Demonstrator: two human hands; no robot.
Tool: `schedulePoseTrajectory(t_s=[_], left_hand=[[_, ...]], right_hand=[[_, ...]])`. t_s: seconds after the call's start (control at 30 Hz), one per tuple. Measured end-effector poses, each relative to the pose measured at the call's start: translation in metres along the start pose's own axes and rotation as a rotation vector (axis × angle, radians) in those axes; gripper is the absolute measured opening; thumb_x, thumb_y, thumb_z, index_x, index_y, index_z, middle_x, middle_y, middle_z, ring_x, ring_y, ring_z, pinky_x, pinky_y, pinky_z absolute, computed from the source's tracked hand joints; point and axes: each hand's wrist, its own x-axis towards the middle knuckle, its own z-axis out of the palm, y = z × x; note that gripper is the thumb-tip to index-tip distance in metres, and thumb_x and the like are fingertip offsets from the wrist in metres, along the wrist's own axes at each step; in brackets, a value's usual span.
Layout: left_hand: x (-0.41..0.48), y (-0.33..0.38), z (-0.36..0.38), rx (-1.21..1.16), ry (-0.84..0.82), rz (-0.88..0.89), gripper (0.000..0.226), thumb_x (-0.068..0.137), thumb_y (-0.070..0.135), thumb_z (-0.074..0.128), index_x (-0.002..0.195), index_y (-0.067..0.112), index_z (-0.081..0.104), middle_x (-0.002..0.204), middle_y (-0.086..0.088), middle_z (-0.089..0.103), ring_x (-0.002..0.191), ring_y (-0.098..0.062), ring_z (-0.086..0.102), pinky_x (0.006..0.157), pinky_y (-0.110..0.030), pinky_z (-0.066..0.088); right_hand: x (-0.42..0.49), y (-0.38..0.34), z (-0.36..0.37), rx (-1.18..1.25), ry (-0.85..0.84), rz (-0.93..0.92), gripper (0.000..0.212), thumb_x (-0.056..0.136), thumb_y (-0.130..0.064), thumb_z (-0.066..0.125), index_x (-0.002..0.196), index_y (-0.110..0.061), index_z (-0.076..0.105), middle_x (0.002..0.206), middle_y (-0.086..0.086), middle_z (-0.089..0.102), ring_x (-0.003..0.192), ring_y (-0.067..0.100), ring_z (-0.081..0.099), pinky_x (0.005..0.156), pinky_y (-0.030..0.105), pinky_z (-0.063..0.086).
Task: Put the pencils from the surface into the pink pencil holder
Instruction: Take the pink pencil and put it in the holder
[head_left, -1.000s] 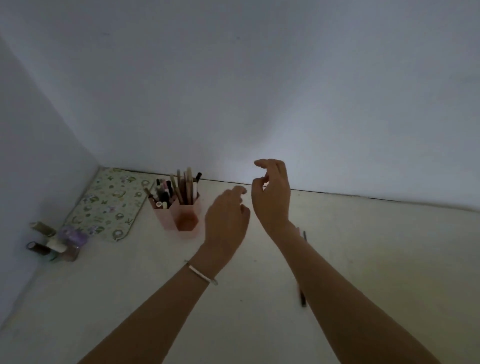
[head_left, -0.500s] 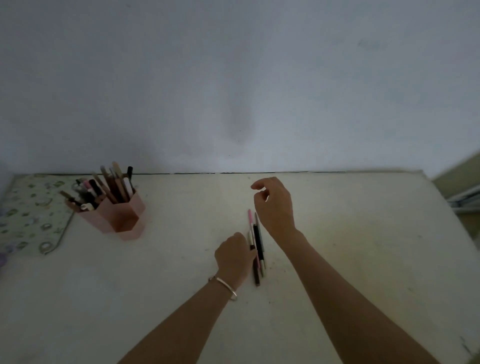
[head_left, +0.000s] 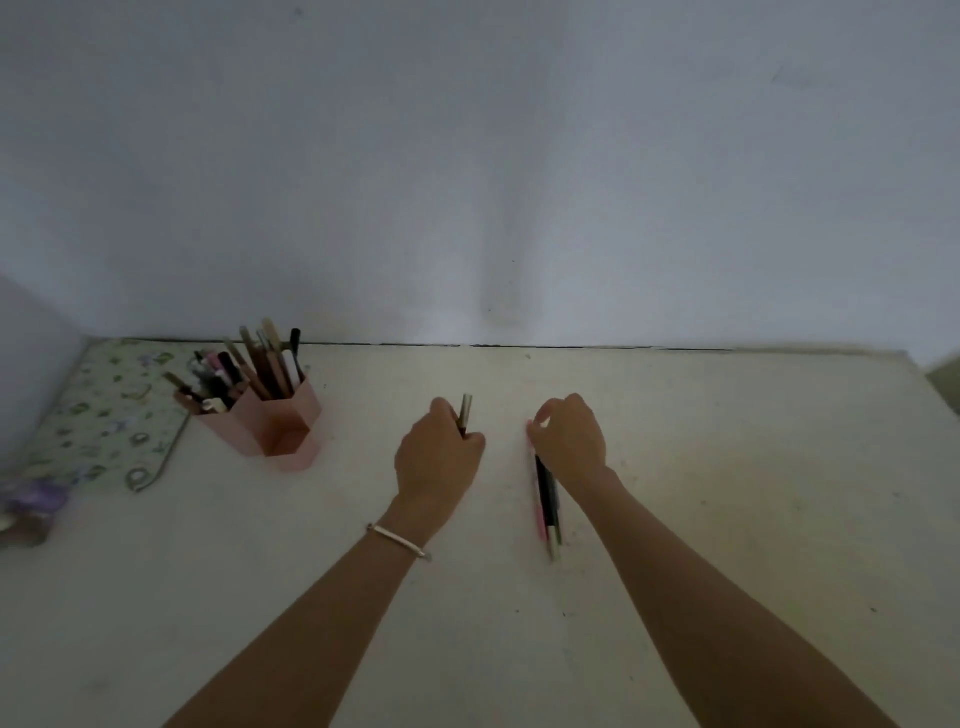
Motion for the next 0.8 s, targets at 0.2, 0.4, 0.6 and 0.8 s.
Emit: schedulePoseTrajectory(t_s=[0.2, 0.4, 0.6, 0.8], left_hand=[[0.001, -0.009, -0.017, -0.054, 0.020, 0.051, 0.034, 0.085, 0.022, 0.059, 0.117, 0.018, 0.048, 0.081, 0.000, 0.062, 0.066, -0.018, 0.061, 0.057, -0.029, 0.050], [0.008, -0.019, -0.056, -0.186, 0.172, 0.153, 0.076, 0.088, 0.012, 0.059, 0.152, 0.028, 0.021, 0.081, -0.001, 0.061, 0.065, -0.014, 0.061, 0.062, -0.032, 0.057], [0.038, -0.049, -0.138, -0.182, 0.594, 0.207, 0.061, 0.091, 0.013, 0.060, 0.145, 0.027, 0.034, 0.110, -0.003, 0.055, 0.080, -0.013, 0.061, 0.069, -0.032, 0.057], [0.055, -0.093, -0.159, 0.220, 0.618, 0.169, 0.040, 0.091, 0.017, 0.060, 0.129, 0.015, 0.050, 0.098, -0.009, 0.064, 0.083, -0.028, 0.062, 0.072, -0.039, 0.047]], right_hand=[[-0.003, 0.001, 0.028, -0.238, -0.029, -0.023, 0.037, 0.098, -0.035, 0.046, 0.096, -0.006, 0.069, 0.103, 0.009, 0.056, 0.100, 0.025, 0.056, 0.082, 0.033, 0.049], [0.008, -0.050, 0.004, 0.367, -0.071, 0.025, 0.018, 0.083, -0.022, 0.061, 0.070, -0.010, 0.067, 0.063, 0.002, 0.061, 0.064, 0.020, 0.059, 0.053, 0.024, 0.041], [0.005, -0.132, -0.031, 1.010, -0.069, -0.167, 0.007, 0.097, -0.010, 0.052, 0.100, -0.016, 0.053, 0.072, 0.006, 0.069, 0.055, 0.012, 0.058, 0.057, 0.025, 0.047], [-0.013, -0.175, -0.021, 1.184, 0.053, -0.232, 0.028, 0.097, -0.004, 0.049, 0.121, -0.017, 0.042, 0.075, 0.007, 0.071, 0.065, 0.014, 0.063, 0.063, 0.022, 0.052]])
